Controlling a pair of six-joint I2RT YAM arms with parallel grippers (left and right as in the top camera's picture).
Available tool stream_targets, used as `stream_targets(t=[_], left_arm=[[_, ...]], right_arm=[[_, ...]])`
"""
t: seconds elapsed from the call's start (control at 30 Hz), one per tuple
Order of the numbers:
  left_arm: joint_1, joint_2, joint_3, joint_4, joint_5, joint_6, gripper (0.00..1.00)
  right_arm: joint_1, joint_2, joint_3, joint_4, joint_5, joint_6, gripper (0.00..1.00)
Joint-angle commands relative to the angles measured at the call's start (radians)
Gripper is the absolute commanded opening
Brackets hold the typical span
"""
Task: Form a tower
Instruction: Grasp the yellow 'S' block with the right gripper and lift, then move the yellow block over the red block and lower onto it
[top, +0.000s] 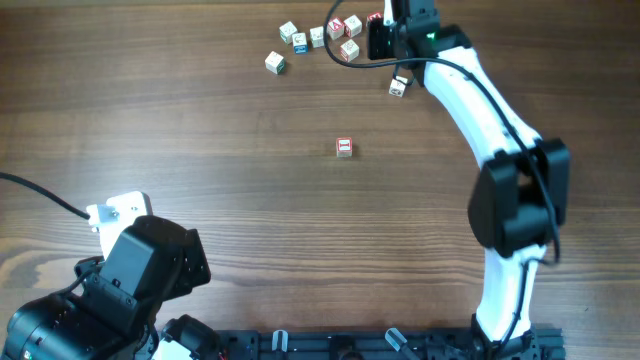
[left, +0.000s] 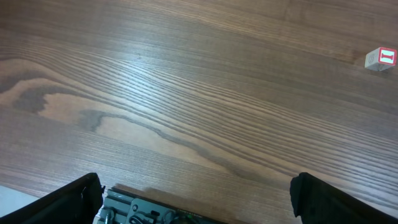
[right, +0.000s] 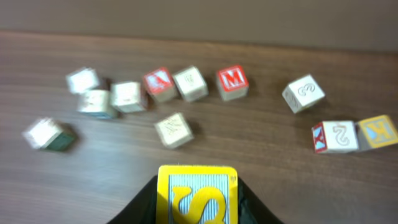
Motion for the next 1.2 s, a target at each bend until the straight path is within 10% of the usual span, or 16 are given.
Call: stream_targets(t=[0.0, 0.57, 1.17], left_arm=[[0.005, -0.001, -0.001, 0.002, -0.002, -0.010, 1.00], [0.005, -0.001, -0.001, 0.002, -0.002, -0.010, 1.00], [0.005, -0.001, -0.001, 0.002, -0.002, -0.010, 1.00]], right_arm=[[0.072, -0.125, 0.021, -0.110, 0.011, 0.051, 0.26], [0.331, -0.382, 0.013, -0.612, 0.112, 0.328, 0.26], [0.330, -0.294, -0.558, -0.014, 0.205, 0.426, 0.30]])
